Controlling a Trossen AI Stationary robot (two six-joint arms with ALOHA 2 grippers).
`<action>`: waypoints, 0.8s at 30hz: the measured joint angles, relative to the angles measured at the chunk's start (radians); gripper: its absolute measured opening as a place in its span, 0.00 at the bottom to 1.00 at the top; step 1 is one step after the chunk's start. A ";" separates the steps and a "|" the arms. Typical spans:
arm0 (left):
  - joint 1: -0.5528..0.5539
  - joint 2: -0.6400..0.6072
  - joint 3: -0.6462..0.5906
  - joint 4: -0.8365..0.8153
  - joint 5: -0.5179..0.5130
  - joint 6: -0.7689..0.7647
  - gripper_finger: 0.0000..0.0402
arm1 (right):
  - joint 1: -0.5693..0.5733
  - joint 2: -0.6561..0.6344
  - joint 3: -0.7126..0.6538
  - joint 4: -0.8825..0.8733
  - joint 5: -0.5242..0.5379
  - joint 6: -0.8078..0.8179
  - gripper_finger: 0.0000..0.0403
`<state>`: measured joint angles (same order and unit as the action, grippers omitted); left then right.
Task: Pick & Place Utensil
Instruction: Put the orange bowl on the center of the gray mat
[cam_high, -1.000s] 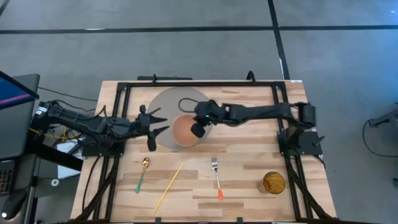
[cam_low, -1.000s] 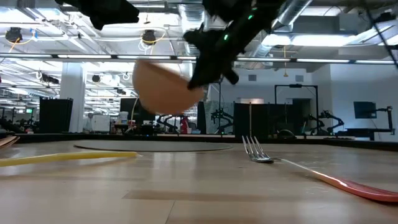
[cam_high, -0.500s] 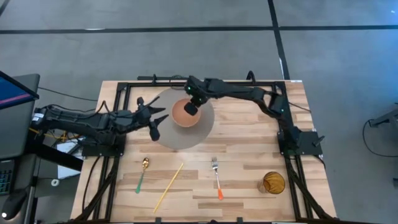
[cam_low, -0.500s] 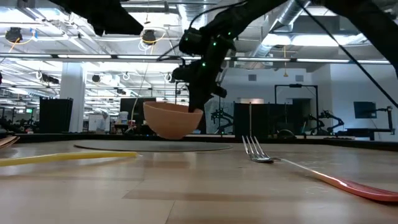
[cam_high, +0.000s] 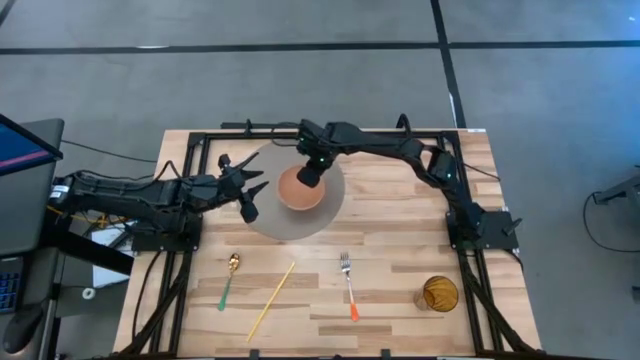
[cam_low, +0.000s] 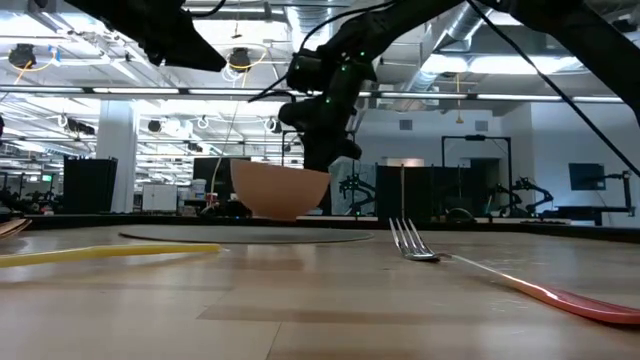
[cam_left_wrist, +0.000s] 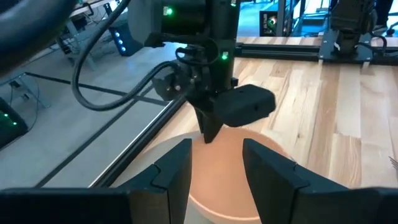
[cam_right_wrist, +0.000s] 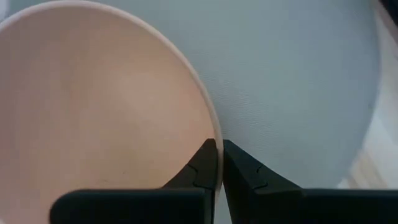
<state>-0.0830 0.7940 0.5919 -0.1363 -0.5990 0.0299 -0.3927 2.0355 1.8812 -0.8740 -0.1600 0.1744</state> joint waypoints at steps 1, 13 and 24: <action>0.000 0.000 0.000 0.000 0.000 0.000 0.36 | 0.003 0.008 0.000 0.009 0.000 0.000 0.03; 0.000 0.000 0.000 0.001 0.000 -0.001 0.36 | 0.032 0.057 0.000 0.135 0.000 0.028 0.03; 0.000 0.000 0.001 0.001 0.000 -0.001 0.36 | 0.032 0.065 0.000 0.161 0.003 0.023 0.10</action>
<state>-0.0830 0.7937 0.5926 -0.1356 -0.5991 0.0292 -0.3611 2.1010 1.8812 -0.7132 -0.1570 0.1978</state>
